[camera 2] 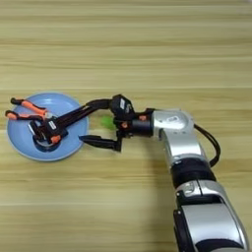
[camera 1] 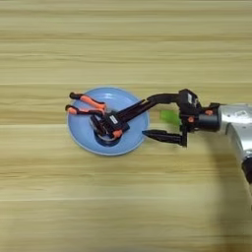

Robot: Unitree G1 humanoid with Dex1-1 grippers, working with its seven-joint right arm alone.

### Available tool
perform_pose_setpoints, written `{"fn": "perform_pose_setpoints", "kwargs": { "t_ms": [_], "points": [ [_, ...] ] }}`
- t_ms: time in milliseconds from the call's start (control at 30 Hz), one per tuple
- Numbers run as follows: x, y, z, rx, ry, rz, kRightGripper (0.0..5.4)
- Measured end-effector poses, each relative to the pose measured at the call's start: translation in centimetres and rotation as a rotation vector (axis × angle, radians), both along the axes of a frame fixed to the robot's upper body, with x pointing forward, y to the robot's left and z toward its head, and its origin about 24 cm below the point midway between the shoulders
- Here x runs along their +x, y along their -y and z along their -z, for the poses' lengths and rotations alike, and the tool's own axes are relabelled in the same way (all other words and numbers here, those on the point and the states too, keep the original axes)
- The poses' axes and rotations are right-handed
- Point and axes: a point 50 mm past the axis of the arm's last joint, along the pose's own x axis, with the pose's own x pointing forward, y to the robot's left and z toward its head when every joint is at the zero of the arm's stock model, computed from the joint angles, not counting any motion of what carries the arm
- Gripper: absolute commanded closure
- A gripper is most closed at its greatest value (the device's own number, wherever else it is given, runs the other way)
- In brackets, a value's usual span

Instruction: Move the objects on the table

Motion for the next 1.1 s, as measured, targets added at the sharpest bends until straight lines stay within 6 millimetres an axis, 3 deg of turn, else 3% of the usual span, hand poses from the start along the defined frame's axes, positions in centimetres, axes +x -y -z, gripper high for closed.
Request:
{"fn": "perform_pose_setpoints", "kwargs": {
  "t_ms": [800,1100],
  "points": [
    [-0.5,-5.0,0.2,0.041,-0.017,-0.144,0.06],
    [-0.5,-5.6,0.5,0.005,-0.018,-0.166,0.06]
  ]
}}
